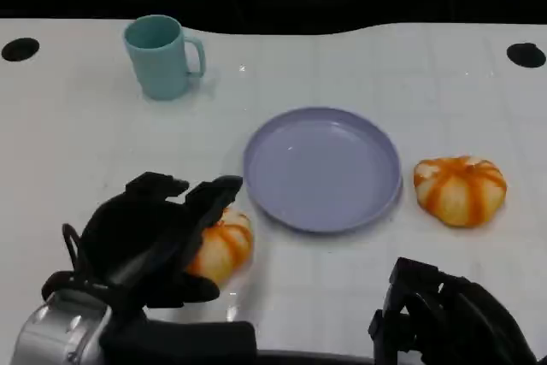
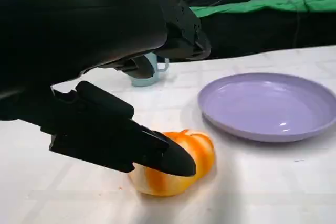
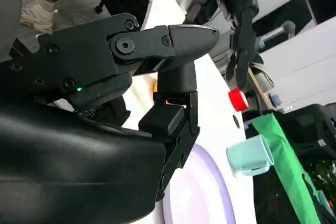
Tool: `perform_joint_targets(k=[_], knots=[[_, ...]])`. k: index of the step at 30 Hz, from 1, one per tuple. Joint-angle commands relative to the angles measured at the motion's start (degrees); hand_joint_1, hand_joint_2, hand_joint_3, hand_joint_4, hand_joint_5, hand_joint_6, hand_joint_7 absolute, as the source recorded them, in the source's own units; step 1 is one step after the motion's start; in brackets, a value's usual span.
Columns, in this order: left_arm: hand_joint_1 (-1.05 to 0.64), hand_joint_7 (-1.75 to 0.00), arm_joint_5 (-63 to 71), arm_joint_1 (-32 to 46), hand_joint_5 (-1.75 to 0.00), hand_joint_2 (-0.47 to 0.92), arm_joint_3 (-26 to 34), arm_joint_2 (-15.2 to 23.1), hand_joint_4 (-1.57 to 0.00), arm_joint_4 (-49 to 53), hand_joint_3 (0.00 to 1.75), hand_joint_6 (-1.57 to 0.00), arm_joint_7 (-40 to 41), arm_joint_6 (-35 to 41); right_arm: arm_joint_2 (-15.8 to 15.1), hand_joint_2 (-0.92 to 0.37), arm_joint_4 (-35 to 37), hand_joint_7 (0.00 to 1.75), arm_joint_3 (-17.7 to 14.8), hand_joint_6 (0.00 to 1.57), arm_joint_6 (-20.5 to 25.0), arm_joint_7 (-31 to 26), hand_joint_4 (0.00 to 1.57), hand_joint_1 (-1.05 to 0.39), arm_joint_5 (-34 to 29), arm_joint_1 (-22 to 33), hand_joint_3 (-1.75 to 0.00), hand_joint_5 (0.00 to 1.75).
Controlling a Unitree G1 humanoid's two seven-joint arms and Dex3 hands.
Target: Grasp the bread from the table and place it into the plate.
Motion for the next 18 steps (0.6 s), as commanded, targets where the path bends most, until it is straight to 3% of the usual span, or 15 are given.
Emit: perform_joint_targets(k=[1, 18], knots=[[-0.65, -0.01, 3.4, -3.2, -0.35, 0.83, -2.5, 0.0, -0.20, 4.5, 0.00, -0.27, 0.7, 2.8, -0.7, -0.92, -1.2, 1.44, 0.1, 0.74, 0.3, -0.9, 0.82, -0.70, -0.4, 0.2, -0.24, 1.66], [-0.63, 0.00, 4.0, -10.1, -0.32, 0.79, -8.3, -1.9, -0.25, 16.8, 0.00, -0.25, 0.2, 9.0, -0.6, -0.92, -1.6, 1.45, 0.1, 0.72, 0.6, -0.9, 0.82, -0.70, 0.2, 0.6, -0.25, 1.67]])
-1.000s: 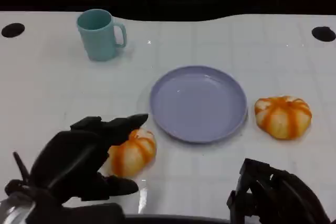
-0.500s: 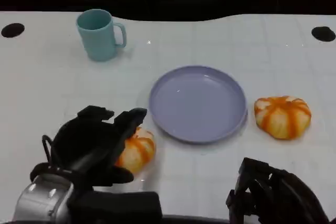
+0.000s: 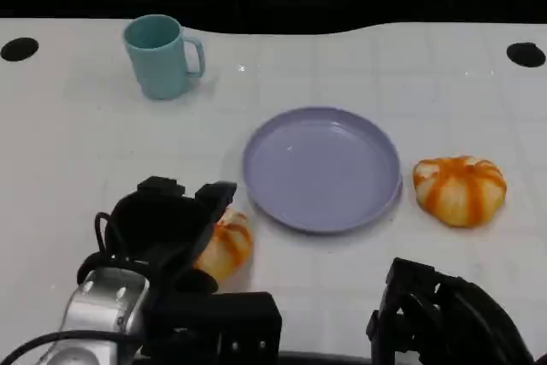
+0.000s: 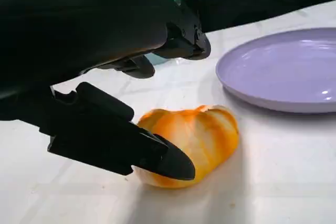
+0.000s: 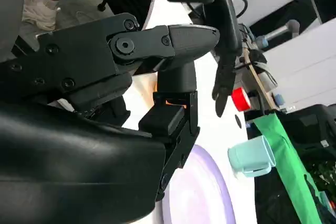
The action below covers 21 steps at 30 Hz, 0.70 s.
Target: Grasp the bread from the table and place it into the plate.
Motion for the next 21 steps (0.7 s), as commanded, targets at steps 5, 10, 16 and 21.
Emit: perform_joint_targets(k=[5, 10, 16, 21], knots=[[-0.64, -0.01, -1.5, -3.0, -0.32, 0.79, -2.1, -0.2, -0.25, 5.6, 0.00, -0.25, -0.5, 2.8, -0.7, -0.92, -0.2, 1.45, -0.7, 0.72, 0.2, 0.5, 0.82, -0.70, 1.0, 0.3, -0.25, 1.66], [-0.63, 0.00, -2.4, -5.5, -0.31, 0.80, -3.5, -0.7, -0.23, 10.8, 0.00, -0.25, 0.3, 3.5, -0.7, -0.92, -0.2, 1.44, -0.5, 0.73, 0.1, 0.2, 0.83, -0.71, 0.5, 0.2, -0.25, 1.66], [-0.58, 0.00, -5.6, -8.5, -0.28, 0.80, -4.4, -1.7, -0.25, 19.8, 0.00, -0.26, 4.6, 2.2, -0.6, -0.92, -0.2, 1.44, -0.5, 0.72, 0.1, 0.4, 0.83, -0.70, 0.7, 0.3, -0.26, 1.65], [-0.44, -0.06, -7.2, -9.6, -0.46, 0.87, -5.5, -1.5, -0.49, 25.4, 0.02, -0.47, 13.0, -1.2, -0.7, -0.92, -0.2, 1.44, -0.5, 0.72, -0.1, 0.7, 0.83, -0.70, 0.8, 0.5, -0.26, 1.65]])
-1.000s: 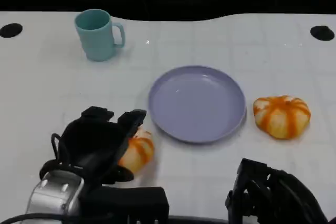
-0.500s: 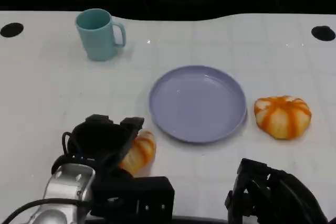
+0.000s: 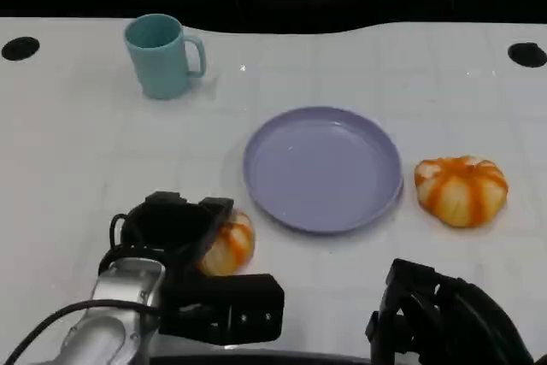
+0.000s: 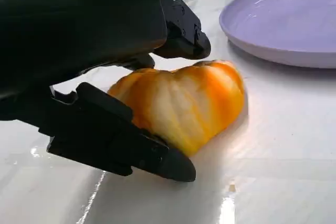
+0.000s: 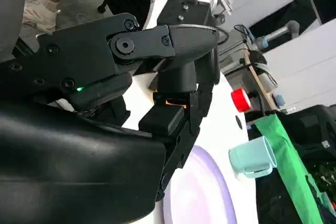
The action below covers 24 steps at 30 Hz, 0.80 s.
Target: Grasp the bread from the table and place it into the plate.
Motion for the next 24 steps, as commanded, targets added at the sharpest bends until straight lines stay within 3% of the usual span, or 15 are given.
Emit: perform_joint_targets(k=[1, 4, 7, 16, 22, 24], knots=[[-0.41, -0.09, -1.0, -0.2, -0.97, 0.90, -1.1, 1.1, -0.59, 5.0, 0.06, -0.73, 8.6, -3.5, -0.7, -0.92, -0.3, 1.44, -0.6, 0.72, -0.1, 0.5, 0.83, -0.70, 0.6, 0.5, -0.26, 1.65], [-0.38, -0.17, -1.0, -0.6, -1.50, 0.91, -2.0, 1.6, -0.78, 7.6, 0.18, -1.07, 14.4, -6.0, -0.8, -0.92, -0.5, 1.45, -0.5, 0.73, -0.1, 0.4, 0.83, -0.70, 0.4, 0.5, -0.26, 1.65], [-0.33, -0.20, -0.7, -0.9, -1.72, 0.89, -3.0, 2.1, -0.81, 10.1, 0.14, -1.15, 19.3, -7.7, -0.8, -0.92, -0.1, 1.45, -0.7, 0.72, -0.5, 1.2, 0.83, -0.69, 0.7, 0.4, -0.27, 1.65], [-0.28, -0.13, -1.9, -1.4, -1.75, 0.92, -4.6, 1.9, -0.80, 16.3, 0.32, -1.05, 31.0, -11.4, -0.8, -0.92, 0.2, 1.45, -0.9, 0.72, -0.3, 1.5, 0.83, -0.70, 1.2, 0.4, -0.26, 1.65], [-0.28, -0.18, -1.7, -2.5, -1.75, 0.92, -5.9, 1.6, -0.77, 21.5, 0.31, -1.11, 40.4, -14.1, -0.9, -0.92, 0.0, 1.43, -1.1, 0.72, 0.2, 1.2, 0.83, -0.71, 1.3, 0.4, -0.24, 1.64], [-0.27, -0.97, -2.6, -2.5, -1.75, 0.91, -5.7, 1.6, -0.75, 21.8, 0.34, -0.81, 41.6, -15.2, -0.8, -0.92, 0.1, 1.42, -1.1, 0.72, 0.2, 1.4, 0.83, -0.70, 1.5, 0.4, -0.24, 1.63]])
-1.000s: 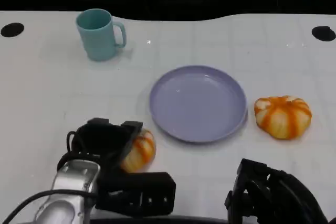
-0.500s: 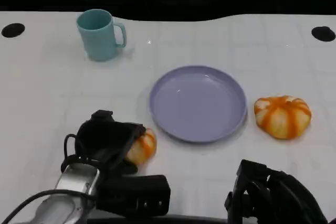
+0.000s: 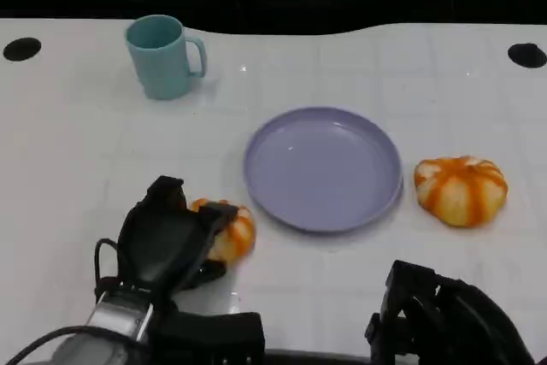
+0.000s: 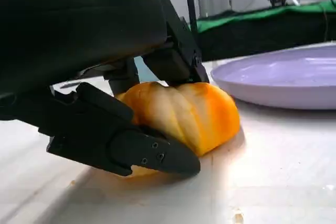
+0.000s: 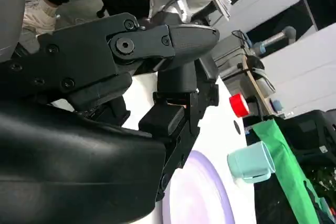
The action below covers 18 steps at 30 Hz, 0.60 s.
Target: Grasp the bread from the table and place it into the plate.
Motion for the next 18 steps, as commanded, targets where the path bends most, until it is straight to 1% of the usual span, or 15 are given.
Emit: perform_joint_targets(k=[1, 2, 4, 5, 6, 7, 8, 9, 11, 13, 18], knots=[[-0.26, -1.28, -1.2, 0.3, -1.75, 0.89, -0.2, 0.6, -0.75, 2.3, 0.34, -0.70, 3.1, -2.2, -0.7, -0.92, 0.0, 1.42, -0.9, 0.72, 0.1, 0.2, 0.83, -0.70, 0.8, 0.3, -0.24, 1.63], [-0.26, -1.41, -1.4, 0.3, -1.75, 0.88, -0.1, 0.7, -0.75, 2.3, 0.35, -0.66, 3.8, -2.8, -0.7, -0.92, 0.1, 1.42, -0.9, 0.72, 0.0, 0.2, 0.83, -0.70, 0.7, 0.3, -0.24, 1.63], [-0.25, -1.54, -1.9, 0.3, -1.75, 0.87, 0.1, 1.0, -0.75, 2.3, 0.36, -0.62, 4.9, -4.0, -0.7, -0.92, 0.3, 1.41, -0.8, 0.72, -0.2, 0.1, 0.83, -0.70, 0.5, 0.3, -0.24, 1.62], [-0.25, -1.66, -2.2, 0.4, -1.75, 0.87, 0.3, 1.1, -0.75, 2.1, 0.39, -0.58, 5.2, -4.4, -0.7, -0.92, 0.4, 1.42, -0.7, 0.72, -0.3, 0.1, 0.83, -0.70, 0.3, 0.2, -0.24, 1.62], [-0.25, -1.70, -2.4, 0.5, -1.75, 0.87, 0.4, 1.1, -0.74, 2.0, 0.40, -0.57, 5.4, -4.7, -0.7, -0.92, 0.5, 1.42, -0.7, 0.72, -0.3, 0.1, 0.83, -0.70, 0.3, 0.2, -0.24, 1.62], [-0.25, -1.72, -2.7, 0.7, -1.75, 0.87, 0.7, 1.4, -0.74, 1.1, 0.40, -0.56, 5.4, -4.9, -0.6, -0.92, 0.5, 1.42, -0.7, 0.73, -0.3, 0.0, 0.84, -0.70, 0.3, 0.2, -0.24, 1.62], [-0.26, -1.74, -2.8, 0.8, -1.75, 0.79, 0.8, 1.7, -0.74, 0.2, 0.55, -0.55, 5.2, -4.9, -0.5, -0.92, 0.5, 1.42, -0.7, 0.73, -0.2, 0.0, 0.84, -0.70, 0.4, 0.2, -0.24, 1.62], [-0.26, -1.74, -2.9, 0.9, -1.75, 0.75, 0.9, 1.9, -0.74, -0.6, 0.63, -0.55, 5.0, -4.8, -0.5, -0.92, 0.5, 1.42, -0.7, 0.73, -0.3, -0.1, 0.84, -0.70, 0.4, 0.2, -0.24, 1.62], [-0.25, -1.75, -3.0, 1.1, -1.75, 0.68, 1.3, 2.5, -0.76, -1.9, 0.73, -0.54, 5.6, -5.2, -0.4, -0.92, 0.5, 1.41, -0.7, 0.72, -0.4, 0.0, 0.83, -0.70, 0.4, 0.2, -0.25, 1.62], [-0.24, -1.75, -3.2, 1.2, -1.75, 0.66, 1.8, 3.0, -0.77, -3.1, 0.78, -0.55, 5.7, -5.4, -0.3, -0.92, 0.8, 1.41, -0.7, 0.72, -0.5, 0.3, 0.83, -0.70, 0.6, 0.0, -0.25, 1.62], [-0.23, -1.75, -2.7, 1.2, -1.75, 0.63, 2.5, 4.2, -0.76, -5.7, 0.80, -0.54, 5.4, -5.2, 0.0, -0.92, 0.7, 1.42, -0.6, 0.73, -0.2, -0.5, 0.84, -0.70, 0.2, -0.1, -0.24, 1.64]])
